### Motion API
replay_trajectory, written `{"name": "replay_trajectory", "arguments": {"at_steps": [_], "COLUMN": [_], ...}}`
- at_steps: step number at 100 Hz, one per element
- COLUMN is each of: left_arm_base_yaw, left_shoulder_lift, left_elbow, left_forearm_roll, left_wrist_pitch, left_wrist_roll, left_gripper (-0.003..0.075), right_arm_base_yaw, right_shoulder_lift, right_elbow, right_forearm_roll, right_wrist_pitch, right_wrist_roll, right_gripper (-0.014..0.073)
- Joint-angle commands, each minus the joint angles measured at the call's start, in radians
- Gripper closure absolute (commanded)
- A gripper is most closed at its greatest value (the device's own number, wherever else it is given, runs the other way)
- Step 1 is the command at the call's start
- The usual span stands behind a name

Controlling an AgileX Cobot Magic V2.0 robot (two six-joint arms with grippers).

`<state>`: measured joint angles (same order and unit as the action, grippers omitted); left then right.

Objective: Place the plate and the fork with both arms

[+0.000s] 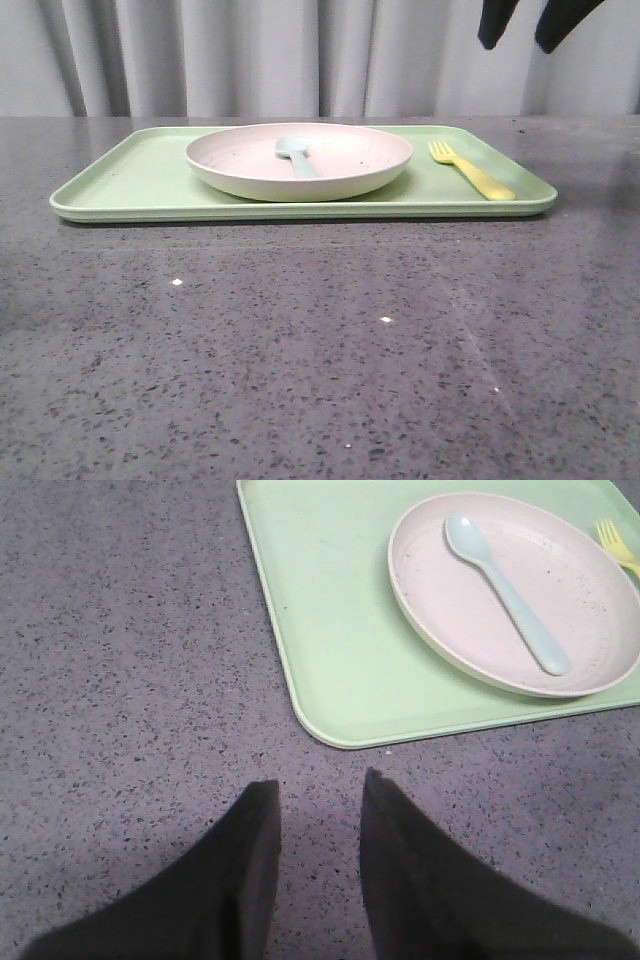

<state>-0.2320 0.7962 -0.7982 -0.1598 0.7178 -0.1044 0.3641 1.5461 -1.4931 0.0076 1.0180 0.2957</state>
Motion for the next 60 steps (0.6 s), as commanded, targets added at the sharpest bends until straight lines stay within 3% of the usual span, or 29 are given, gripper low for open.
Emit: {"name": "replay_trajectory", "arguments": {"at_steps": [1, 14, 31, 38, 52, 60], "left_arm_base_yaw": [0.002, 0.002, 0.002, 0.002, 0.002, 0.002], "left_shoulder_lift": [-0.009, -0.034, -0.074, -0.085, -0.107, -0.121], "left_elbow": [-0.027, -0.027, -0.027, -0.027, -0.015, 0.009], "left_forearm_roll": [-0.014, -0.009, 0.011, 0.016, 0.024, 0.028], "left_wrist_pitch": [-0.086, -0.129, -0.139, -0.139, -0.142, -0.142], "left_wrist_roll": [-0.006, -0.006, -0.006, -0.006, -0.006, -0.006], "left_gripper": [0.0538, 0.0594, 0.0742, 0.0741, 0.0741, 0.0741], "right_arm_base_yaw": [0.0, 0.0, 0.0, 0.0, 0.0, 0.0], "right_shoulder_lift": [-0.119, -0.228, -0.381, -0.434, -0.525, -0.566], "right_elbow": [0.051, 0.176, 0.353, 0.416, 0.511, 0.556], "right_forearm_roll": [-0.019, -0.022, -0.048, -0.054, -0.065, -0.083], "right_wrist_pitch": [-0.089, -0.154, -0.287, -0.324, -0.345, -0.352], "right_wrist_roll": [0.002, 0.002, 0.002, 0.002, 0.002, 0.002], "right_gripper": [0.022, 0.022, 0.0237, 0.0264, 0.0369, 0.0472]}}
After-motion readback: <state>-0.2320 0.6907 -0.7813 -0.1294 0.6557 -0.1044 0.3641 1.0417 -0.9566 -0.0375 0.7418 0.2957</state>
